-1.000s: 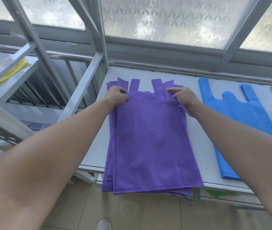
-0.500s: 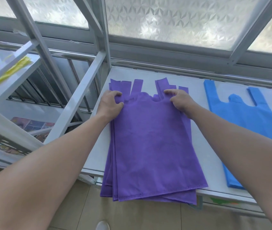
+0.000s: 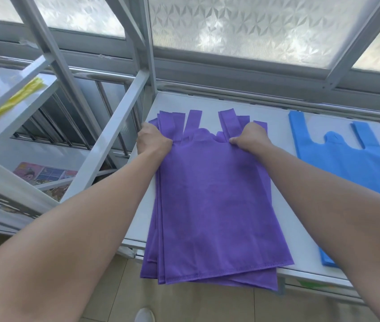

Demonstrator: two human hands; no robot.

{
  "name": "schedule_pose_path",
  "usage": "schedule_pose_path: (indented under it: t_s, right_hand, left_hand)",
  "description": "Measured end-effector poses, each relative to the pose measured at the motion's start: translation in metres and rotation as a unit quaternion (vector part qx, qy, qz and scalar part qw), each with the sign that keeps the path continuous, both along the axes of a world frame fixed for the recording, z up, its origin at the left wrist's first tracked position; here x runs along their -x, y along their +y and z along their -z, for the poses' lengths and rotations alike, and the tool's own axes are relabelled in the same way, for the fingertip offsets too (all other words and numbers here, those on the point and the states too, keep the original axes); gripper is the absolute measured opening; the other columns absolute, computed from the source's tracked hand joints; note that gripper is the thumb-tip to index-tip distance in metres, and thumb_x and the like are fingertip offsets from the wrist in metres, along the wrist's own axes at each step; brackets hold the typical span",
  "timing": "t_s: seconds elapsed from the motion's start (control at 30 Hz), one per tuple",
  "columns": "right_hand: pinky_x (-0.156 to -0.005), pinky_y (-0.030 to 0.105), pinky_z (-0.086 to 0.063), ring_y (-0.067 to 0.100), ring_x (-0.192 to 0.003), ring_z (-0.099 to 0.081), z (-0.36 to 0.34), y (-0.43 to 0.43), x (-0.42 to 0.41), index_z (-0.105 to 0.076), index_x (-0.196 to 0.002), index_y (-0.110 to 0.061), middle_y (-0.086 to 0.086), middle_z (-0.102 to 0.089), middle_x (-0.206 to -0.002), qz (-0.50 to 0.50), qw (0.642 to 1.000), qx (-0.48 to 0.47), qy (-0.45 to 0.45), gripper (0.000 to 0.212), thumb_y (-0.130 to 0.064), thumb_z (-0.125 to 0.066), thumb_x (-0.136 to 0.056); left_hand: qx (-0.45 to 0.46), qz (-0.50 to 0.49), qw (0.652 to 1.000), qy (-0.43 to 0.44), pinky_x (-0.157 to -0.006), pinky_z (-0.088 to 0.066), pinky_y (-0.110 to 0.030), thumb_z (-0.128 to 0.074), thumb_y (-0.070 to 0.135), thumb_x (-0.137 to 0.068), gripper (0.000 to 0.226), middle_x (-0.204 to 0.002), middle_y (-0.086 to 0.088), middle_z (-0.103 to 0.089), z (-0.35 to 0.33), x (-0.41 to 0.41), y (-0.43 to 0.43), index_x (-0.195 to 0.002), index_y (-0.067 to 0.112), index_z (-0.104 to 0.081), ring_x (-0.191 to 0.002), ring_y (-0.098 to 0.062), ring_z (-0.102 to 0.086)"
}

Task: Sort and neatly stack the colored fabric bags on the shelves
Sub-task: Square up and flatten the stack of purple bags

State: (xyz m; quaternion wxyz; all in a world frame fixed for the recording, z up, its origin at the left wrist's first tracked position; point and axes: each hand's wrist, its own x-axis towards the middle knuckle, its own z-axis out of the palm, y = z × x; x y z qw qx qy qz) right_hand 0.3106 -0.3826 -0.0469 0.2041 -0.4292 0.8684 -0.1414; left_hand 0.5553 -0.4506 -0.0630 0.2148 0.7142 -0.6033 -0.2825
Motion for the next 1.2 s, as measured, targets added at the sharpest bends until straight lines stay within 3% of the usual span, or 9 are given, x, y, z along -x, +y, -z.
schedule_pose_path:
  t_s: [0.13,0.23,0.37,0.6,0.7,0.8,0.93,1.03,1.2]
  right_hand:
    - [-0.070,0.033,-0.041,0.025,-0.087,-0.057,-0.005,-0.003,-0.002,-0.048,-0.075,-0.013,0.002,-0.053,-0.079,0.003,1.000,-0.023,0.007,0.033,-0.028,-0.072,-0.093]
    - [-0.066,0.032,-0.041,0.026,-0.088,-0.060,-0.003,0.000,-0.005,-0.050,-0.075,-0.013,0.004,-0.057,-0.084,0.006,1.000,-0.008,0.006,0.029,-0.026,-0.069,-0.093]
    - [-0.054,0.031,-0.035,0.027,-0.085,-0.062,0.005,0.008,-0.003,-0.058,-0.084,-0.009,0.005,-0.060,-0.085,-0.004,0.999,0.052,-0.014,0.019,-0.024,-0.065,-0.093]
    - [-0.064,0.032,-0.034,0.023,-0.083,-0.053,0.008,0.033,0.003,-0.063,-0.097,-0.005,0.004,-0.061,-0.091,0.001,0.982,0.182,-0.058,0.025,-0.029,-0.059,-0.099]
    - [-0.062,0.031,-0.039,0.019,-0.073,-0.053,0.008,0.046,0.010,-0.064,-0.096,-0.003,0.002,-0.061,-0.085,0.017,0.973,0.197,-0.121,0.031,-0.033,-0.059,-0.099]
    - [-0.065,0.034,-0.041,0.022,-0.072,-0.052,0.006,0.061,0.015,-0.063,-0.091,-0.010,0.008,-0.057,-0.083,0.043,0.954,0.150,-0.257,0.036,-0.045,-0.062,-0.093]
    - [-0.073,0.037,-0.053,0.024,-0.083,-0.066,-0.003,0.077,0.018,-0.073,-0.106,-0.008,0.008,-0.075,-0.098,0.034,0.924,0.110,-0.364,0.025,-0.029,-0.060,-0.102]
    - [-0.092,0.036,-0.056,0.020,-0.099,-0.074,-0.010,0.084,0.018,-0.076,-0.116,-0.017,0.004,-0.080,-0.108,0.039,0.898,0.191,-0.395,0.022,-0.020,-0.057,-0.105]
    - [-0.092,0.036,-0.060,0.016,-0.099,-0.075,-0.001,0.095,0.025,-0.077,-0.112,-0.024,-0.003,-0.080,-0.107,0.077,0.880,0.289,-0.368,0.022,-0.021,-0.056,-0.104]
  left_hand:
    - [-0.082,-0.020,0.996,0.001,-0.091,-0.058,-0.033,-0.077,0.018,-0.084,0.033,-0.112,-0.011,-0.072,-0.011,0.003,-0.008,-0.111,0.005,-0.064,-0.106,-0.030,-0.072]
    - [-0.120,-0.011,0.993,0.005,-0.083,-0.063,-0.033,-0.064,0.021,-0.083,0.025,-0.082,-0.006,-0.075,-0.014,0.003,-0.002,-0.102,0.007,-0.069,-0.074,-0.024,-0.078]
    - [-0.044,0.048,0.992,-0.107,-0.080,-0.047,-0.033,-0.060,0.031,-0.092,0.024,-0.108,-0.012,-0.067,-0.011,0.000,0.011,-0.099,0.008,-0.061,-0.106,-0.033,-0.066]
    - [0.088,0.113,0.980,0.136,-0.092,-0.047,-0.039,-0.054,0.016,-0.101,0.014,-0.109,-0.009,-0.066,0.006,-0.013,0.020,-0.113,0.011,-0.058,-0.105,-0.033,-0.060]
    - [0.041,0.123,0.967,0.221,-0.105,-0.048,-0.047,-0.049,0.022,-0.096,0.029,-0.119,-0.001,-0.068,0.004,-0.015,0.028,-0.123,0.020,-0.060,-0.112,-0.026,-0.063]
    - [-0.032,0.136,0.949,0.282,-0.102,-0.053,-0.053,-0.050,0.021,-0.089,0.032,-0.114,-0.002,-0.074,-0.001,-0.015,0.030,-0.116,0.022,-0.067,-0.108,-0.027,-0.070]
    - [-0.043,0.169,0.932,0.317,-0.098,-0.055,-0.052,-0.048,0.007,-0.089,0.034,-0.113,-0.012,-0.075,-0.016,-0.008,0.033,-0.112,0.018,-0.071,-0.107,-0.037,-0.070]
    - [-0.014,0.193,0.922,0.336,-0.095,-0.055,-0.048,-0.047,0.004,-0.082,0.045,-0.112,-0.013,-0.076,-0.026,-0.001,0.032,-0.116,0.021,-0.070,-0.103,-0.035,-0.072]
    - [0.003,0.168,0.927,0.334,-0.087,-0.056,-0.038,-0.048,0.006,-0.083,0.048,-0.104,-0.004,-0.077,-0.033,0.016,0.021,-0.120,0.029,-0.068,-0.088,-0.024,-0.071]
